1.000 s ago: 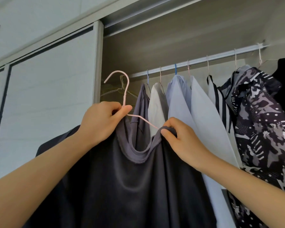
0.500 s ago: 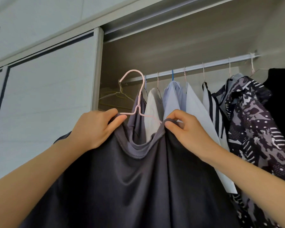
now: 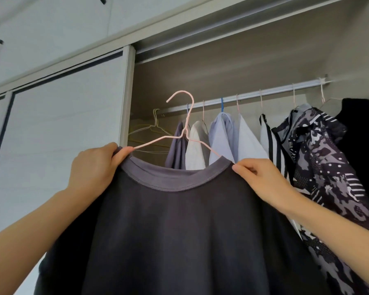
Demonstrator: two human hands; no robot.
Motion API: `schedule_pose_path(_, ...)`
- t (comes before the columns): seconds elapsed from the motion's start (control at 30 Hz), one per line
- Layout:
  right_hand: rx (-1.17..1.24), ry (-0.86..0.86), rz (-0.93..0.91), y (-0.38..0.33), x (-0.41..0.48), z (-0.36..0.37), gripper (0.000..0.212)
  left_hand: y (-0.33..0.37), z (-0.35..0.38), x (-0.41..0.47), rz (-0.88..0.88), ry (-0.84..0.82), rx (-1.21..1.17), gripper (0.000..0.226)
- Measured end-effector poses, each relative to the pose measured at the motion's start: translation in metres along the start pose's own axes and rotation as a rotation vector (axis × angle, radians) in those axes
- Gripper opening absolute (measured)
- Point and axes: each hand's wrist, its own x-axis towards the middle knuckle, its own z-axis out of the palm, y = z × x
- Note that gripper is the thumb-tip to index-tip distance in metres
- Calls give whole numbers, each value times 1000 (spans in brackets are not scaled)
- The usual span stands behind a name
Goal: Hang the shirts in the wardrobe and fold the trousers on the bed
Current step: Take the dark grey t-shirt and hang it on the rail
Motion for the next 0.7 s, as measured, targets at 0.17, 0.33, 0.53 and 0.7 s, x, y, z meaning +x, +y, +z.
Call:
schedule_pose_path(0.17,-13,41,-53,-5,-1,7,23,14,2,-1,157,-34,150,41)
schedule_pose_path(0.33,-2,-1,-71,-7,-2,10,21,8,4,0,96,-49,103,43)
schedule_pose_path(0.53,81,-105,-48,-5,5,-2,19,-7,12,3,67,-31,106,46)
schedule_pose_path(0.7,67,-144,-10,1,1,-14,18,-11,15,2,53,-59,119,43)
